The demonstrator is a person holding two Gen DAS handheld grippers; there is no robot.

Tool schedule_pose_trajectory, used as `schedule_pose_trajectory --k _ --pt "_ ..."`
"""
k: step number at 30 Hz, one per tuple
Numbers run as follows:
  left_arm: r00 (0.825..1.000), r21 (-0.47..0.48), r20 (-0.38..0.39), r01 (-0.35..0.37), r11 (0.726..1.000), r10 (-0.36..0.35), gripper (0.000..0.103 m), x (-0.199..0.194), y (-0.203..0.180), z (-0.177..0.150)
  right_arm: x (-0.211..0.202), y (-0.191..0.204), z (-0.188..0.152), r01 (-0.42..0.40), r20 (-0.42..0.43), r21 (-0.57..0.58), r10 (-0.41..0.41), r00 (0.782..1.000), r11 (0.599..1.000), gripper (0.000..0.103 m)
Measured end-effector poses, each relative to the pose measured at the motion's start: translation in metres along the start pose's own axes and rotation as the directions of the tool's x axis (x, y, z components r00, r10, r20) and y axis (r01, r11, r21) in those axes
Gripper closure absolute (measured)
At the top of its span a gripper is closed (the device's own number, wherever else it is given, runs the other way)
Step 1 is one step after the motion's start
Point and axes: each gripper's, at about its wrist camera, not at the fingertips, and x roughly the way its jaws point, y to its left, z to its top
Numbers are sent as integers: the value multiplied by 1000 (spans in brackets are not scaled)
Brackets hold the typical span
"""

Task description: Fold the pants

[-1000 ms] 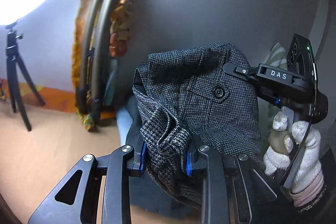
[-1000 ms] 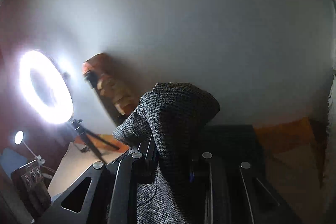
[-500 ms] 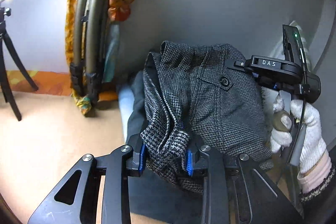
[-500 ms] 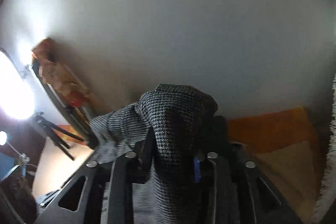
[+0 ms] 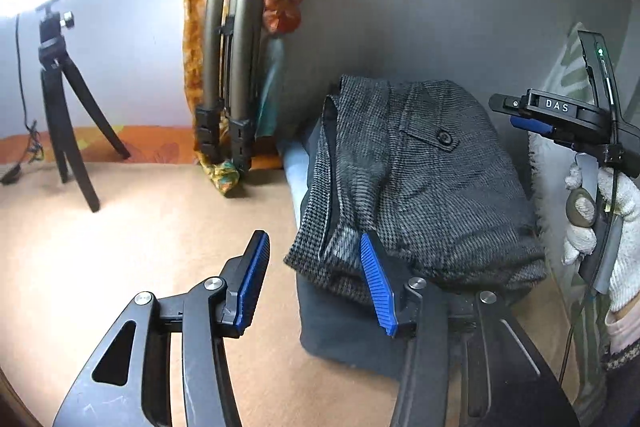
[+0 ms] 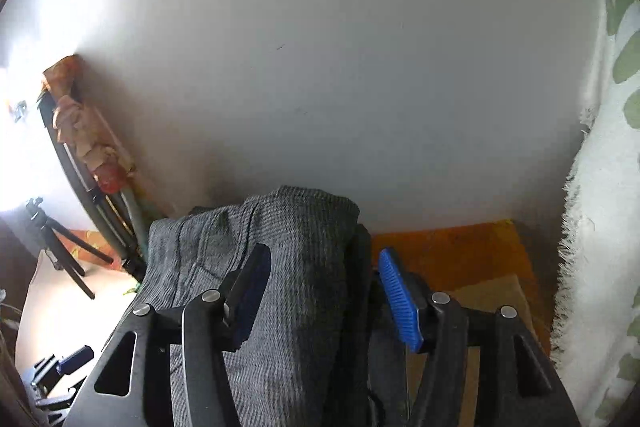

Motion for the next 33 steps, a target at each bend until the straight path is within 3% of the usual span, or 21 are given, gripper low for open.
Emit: schedule_pose_trajectory --k 10,21,33 --pt "1000 16 19 14 1000 -14 57 -40 -6 -5 -38 15 -18 3 26 -18 -3 1000 1000 35" --pt "997 94 64 36 995 -43 57 -97 -24 -21 -93 23 -47 26 73 -34 -24 997 999 31" --pt "991 134 108 70 989 -85 45 -154 -37 -46 -155 39 -91 36 117 -50 -30 993 998 25"
